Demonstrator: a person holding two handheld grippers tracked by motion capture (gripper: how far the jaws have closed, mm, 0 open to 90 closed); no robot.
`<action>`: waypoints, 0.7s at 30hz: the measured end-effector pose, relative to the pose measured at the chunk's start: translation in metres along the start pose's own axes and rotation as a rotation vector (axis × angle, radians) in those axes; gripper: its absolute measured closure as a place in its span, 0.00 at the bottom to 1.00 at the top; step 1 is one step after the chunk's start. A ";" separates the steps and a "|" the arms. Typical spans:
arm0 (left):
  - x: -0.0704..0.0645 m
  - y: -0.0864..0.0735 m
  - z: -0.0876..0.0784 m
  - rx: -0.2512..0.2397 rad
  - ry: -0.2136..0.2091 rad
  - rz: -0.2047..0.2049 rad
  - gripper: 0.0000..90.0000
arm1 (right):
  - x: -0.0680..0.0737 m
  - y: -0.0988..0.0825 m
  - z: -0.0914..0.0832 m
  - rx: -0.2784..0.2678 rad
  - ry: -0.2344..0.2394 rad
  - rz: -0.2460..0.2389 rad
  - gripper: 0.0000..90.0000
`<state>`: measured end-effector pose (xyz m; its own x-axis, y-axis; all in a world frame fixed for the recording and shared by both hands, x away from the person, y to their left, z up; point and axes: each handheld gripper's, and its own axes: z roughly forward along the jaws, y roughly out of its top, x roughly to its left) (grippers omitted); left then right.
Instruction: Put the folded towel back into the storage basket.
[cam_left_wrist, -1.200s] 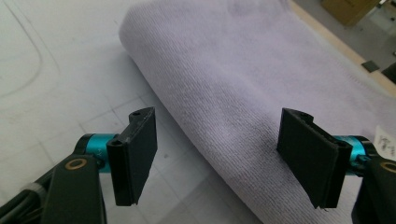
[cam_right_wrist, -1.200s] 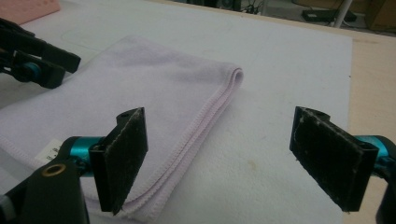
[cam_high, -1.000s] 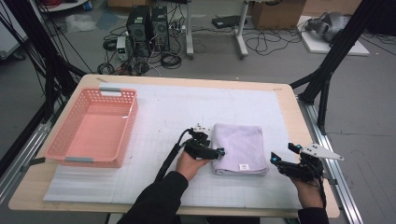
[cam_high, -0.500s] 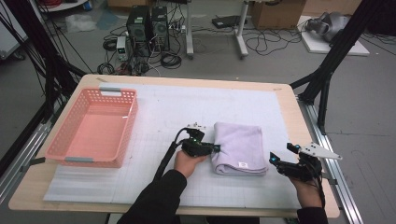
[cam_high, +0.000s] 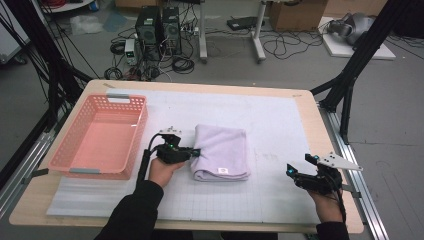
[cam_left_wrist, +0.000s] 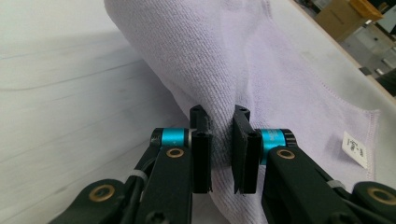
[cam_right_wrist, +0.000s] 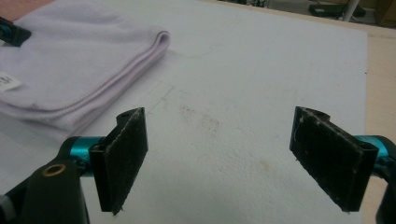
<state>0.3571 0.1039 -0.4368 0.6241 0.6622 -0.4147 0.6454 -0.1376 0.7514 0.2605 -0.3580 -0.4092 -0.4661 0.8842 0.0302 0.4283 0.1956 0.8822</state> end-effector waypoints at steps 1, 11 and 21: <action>0.002 0.000 -0.004 -0.005 0.008 0.007 0.89 | 0.001 0.000 0.001 0.001 0.003 0.001 0.20; 0.025 -0.003 -0.019 0.007 0.043 -0.040 0.88 | 0.002 0.000 0.001 0.003 0.004 0.000 0.20; 0.024 -0.001 -0.002 -0.057 0.022 -0.203 0.39 | 0.003 0.000 0.004 0.010 0.009 -0.011 0.20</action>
<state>0.3702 0.1210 -0.4463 0.4735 0.6883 -0.5496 0.7302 0.0421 0.6819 0.2619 -0.3533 -0.4103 -0.4782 0.8779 0.0248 0.4304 0.2097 0.8779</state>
